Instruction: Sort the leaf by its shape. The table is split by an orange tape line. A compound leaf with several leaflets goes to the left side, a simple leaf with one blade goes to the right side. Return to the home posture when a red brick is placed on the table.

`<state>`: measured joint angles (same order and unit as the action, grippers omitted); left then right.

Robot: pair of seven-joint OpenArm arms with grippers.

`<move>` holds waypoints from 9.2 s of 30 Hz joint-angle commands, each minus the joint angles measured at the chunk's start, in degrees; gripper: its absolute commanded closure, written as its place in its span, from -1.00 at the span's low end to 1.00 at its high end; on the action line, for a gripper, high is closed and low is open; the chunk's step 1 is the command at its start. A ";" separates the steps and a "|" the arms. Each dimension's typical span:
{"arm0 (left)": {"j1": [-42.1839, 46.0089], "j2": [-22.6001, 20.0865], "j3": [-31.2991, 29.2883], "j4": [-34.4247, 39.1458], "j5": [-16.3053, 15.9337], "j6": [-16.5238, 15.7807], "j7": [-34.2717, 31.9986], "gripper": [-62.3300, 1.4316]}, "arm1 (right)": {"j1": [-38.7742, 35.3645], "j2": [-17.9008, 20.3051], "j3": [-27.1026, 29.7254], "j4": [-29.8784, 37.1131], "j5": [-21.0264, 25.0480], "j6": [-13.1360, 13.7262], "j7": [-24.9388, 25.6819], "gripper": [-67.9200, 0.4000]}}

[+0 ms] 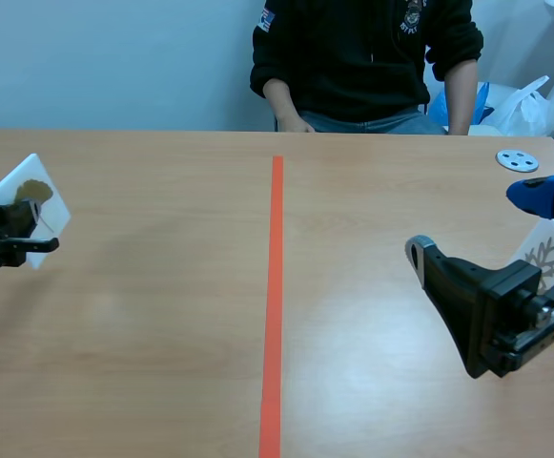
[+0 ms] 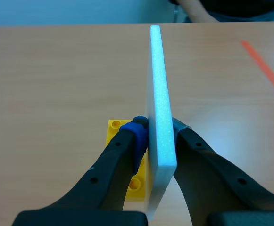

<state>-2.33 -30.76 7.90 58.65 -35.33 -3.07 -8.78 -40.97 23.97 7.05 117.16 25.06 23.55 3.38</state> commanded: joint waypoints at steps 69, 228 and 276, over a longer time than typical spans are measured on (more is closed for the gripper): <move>30.10 -5.92 -5.62 43.28 3.08 -9.22 4.37 -1.00 | 0.02 0.33 0.76 0.20 0.66 -0.24 1.01 -0.92; -6.64 10.27 22.60 0.17 23.76 -11.85 -5.44 -1.00 | 1.31 0.31 0.74 0.20 2.34 -0.20 2.10 -0.98; -19.43 21.51 34.84 -19.30 13.66 -3.02 -12.24 -0.05 | 1.29 0.13 0.74 0.20 2.34 -0.17 2.12 -0.98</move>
<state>-20.80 -9.69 43.13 38.24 -21.04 -5.89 -20.18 -40.49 23.97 7.05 117.16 26.61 23.51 4.45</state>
